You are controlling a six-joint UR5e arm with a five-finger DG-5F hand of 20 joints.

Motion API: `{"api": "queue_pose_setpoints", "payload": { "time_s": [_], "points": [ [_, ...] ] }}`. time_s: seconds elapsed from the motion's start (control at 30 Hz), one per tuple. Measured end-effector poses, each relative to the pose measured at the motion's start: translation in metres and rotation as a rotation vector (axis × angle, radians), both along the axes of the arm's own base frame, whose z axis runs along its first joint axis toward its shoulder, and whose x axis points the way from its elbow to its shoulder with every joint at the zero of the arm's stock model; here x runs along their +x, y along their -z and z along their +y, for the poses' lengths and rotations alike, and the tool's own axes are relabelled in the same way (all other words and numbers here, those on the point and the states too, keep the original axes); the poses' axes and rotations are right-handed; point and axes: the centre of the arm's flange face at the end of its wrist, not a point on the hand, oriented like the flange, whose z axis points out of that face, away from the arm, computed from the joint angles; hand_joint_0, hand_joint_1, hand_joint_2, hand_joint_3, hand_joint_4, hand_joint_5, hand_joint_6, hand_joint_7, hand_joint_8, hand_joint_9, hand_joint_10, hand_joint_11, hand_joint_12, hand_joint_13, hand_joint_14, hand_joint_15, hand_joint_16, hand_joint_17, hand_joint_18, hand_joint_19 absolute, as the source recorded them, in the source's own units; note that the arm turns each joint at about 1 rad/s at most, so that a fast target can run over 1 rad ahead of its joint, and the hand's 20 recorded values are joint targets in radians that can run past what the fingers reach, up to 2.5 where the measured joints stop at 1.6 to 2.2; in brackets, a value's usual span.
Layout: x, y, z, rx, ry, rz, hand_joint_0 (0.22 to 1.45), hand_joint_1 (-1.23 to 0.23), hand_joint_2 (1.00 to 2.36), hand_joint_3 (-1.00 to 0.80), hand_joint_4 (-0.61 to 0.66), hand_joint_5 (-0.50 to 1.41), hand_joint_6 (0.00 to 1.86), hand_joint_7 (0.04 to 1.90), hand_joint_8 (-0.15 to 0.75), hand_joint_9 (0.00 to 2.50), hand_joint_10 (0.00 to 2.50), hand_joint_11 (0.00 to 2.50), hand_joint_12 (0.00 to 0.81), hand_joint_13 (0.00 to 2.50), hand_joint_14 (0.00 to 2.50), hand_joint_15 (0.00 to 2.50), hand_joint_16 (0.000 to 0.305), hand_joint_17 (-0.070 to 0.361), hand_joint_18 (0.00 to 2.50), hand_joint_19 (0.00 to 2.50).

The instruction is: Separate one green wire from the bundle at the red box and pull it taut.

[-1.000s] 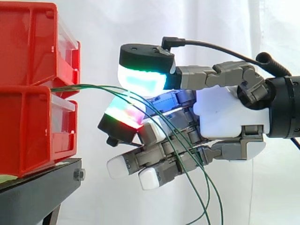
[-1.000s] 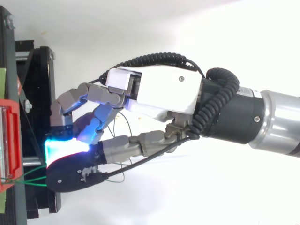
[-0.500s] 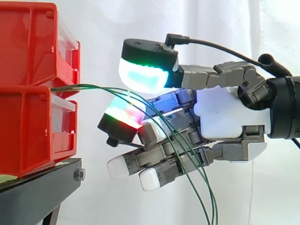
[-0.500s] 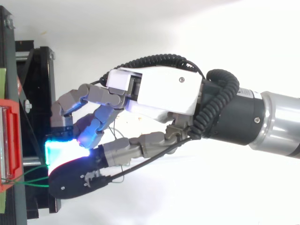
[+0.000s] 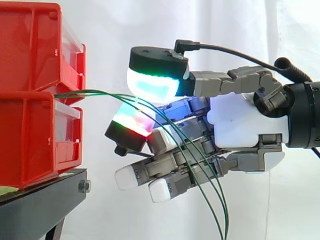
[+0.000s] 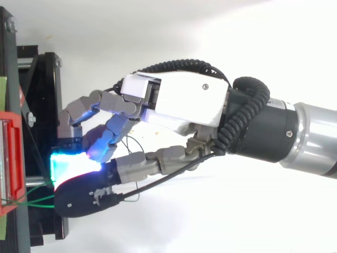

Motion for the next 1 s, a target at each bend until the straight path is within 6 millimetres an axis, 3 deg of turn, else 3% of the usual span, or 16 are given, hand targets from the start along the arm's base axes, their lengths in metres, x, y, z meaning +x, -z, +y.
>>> {"api": "queue_pose_setpoints", "payload": {
  "time_s": [0.57,0.87,0.9,0.97,1.0],
  "points": [
    [0.0,0.0002,-0.0002,-0.001,0.002,0.0,0.6,-0.77,1.02,0.02,-0.1,-0.14,0.88,1.23,0.309,1.06,0.01,0.79,0.342,0.7,0.01,0.26,0.051,0.115,0.8,0.32],
    [-0.0005,0.0012,0.0006,-0.002,0.005,0.006,0.6,-0.78,1.01,0.07,-0.09,-0.12,0.89,1.26,0.319,1.1,0.02,0.77,0.356,0.73,0.01,0.25,0.054,0.121,0.83,0.3],
    [-0.0006,0.0015,0.0009,-0.002,0.006,0.006,0.6,-0.78,1.01,0.07,-0.09,-0.12,0.89,1.26,0.315,1.1,0.01,0.74,0.354,0.73,0.01,0.24,0.054,0.121,0.83,0.3],
    [-0.0007,0.0018,0.0014,-0.003,0.007,0.007,0.61,-0.78,1.01,0.07,-0.12,-0.12,0.89,1.21,0.295,0.86,0.01,0.38,0.353,0.68,0.0,0.16,0.054,0.122,0.84,0.27],
    [-0.0009,0.0022,0.0016,-0.003,0.008,0.008,0.6,-0.78,1.01,0.07,-0.11,-0.12,0.89,1.21,0.297,0.83,0.01,0.35,0.354,0.67,0.0,0.15,0.054,0.123,0.84,0.27]
  ]
}}
